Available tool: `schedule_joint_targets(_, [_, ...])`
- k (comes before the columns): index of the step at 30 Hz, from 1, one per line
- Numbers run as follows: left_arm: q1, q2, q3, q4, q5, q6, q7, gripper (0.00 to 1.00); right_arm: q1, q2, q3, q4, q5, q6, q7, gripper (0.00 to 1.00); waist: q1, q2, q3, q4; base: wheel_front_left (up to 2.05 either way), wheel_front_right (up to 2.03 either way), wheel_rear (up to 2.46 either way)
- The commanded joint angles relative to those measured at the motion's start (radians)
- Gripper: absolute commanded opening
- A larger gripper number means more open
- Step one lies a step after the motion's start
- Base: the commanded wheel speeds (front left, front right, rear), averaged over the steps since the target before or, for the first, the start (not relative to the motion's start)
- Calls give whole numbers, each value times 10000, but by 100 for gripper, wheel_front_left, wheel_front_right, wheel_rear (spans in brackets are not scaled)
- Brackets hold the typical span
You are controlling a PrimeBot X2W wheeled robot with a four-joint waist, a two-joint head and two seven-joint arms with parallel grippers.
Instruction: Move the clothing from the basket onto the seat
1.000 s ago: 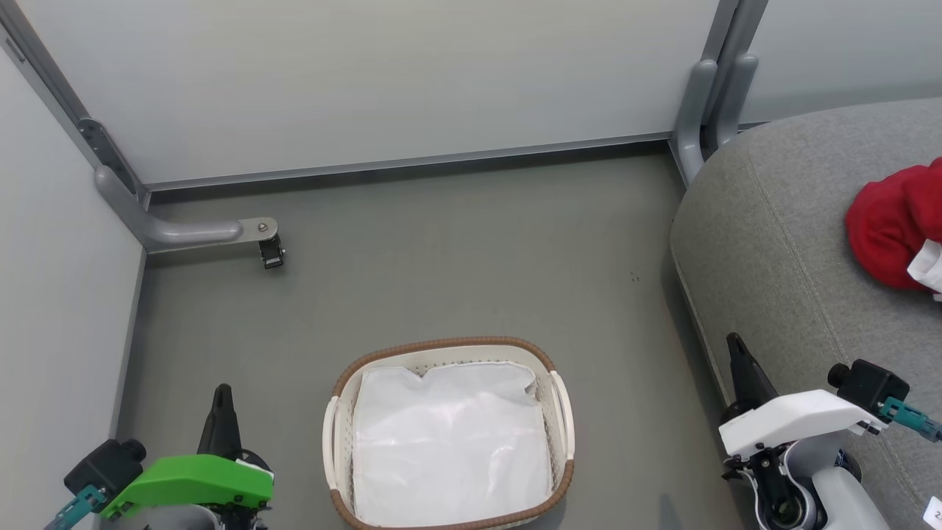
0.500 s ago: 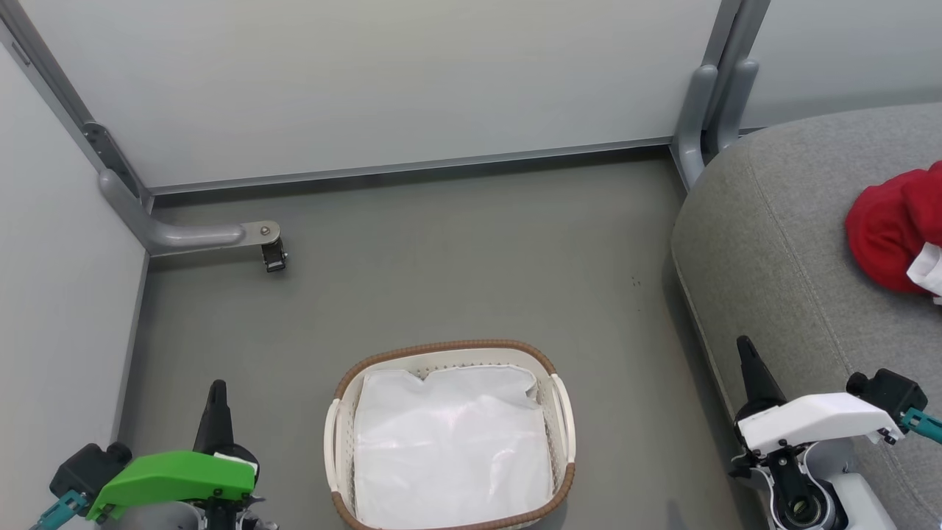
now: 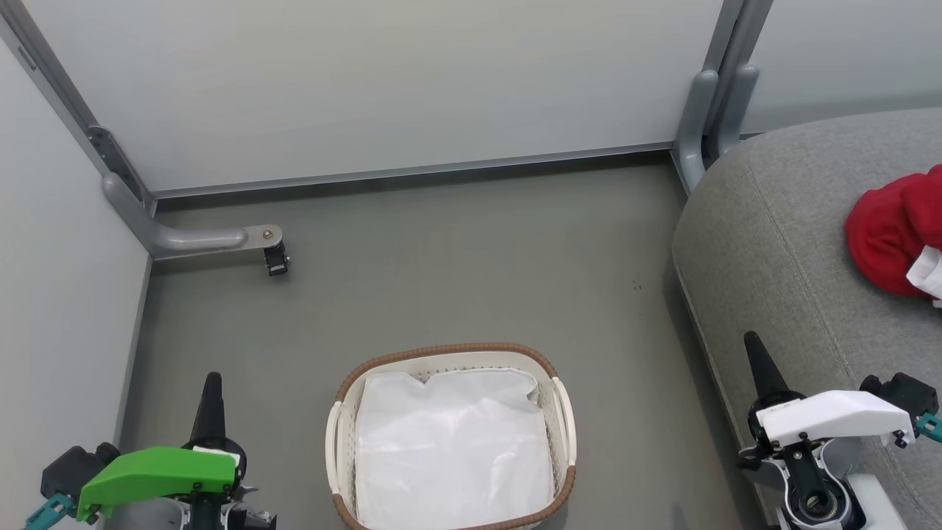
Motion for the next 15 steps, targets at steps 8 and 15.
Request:
schedule_joint_targets(8, [-285,62,139,-185,-868,-113,251,0,145,-56,-163,-259,942,-6,254,0,0,0,-52,16,0,0,0])
schedule_joint_targets(15, [-313,66,226,-261,-1462,-149,418,0,178,-61,-268,-366,1574,-6,421,0,0,0,-96,29,0,0,0])
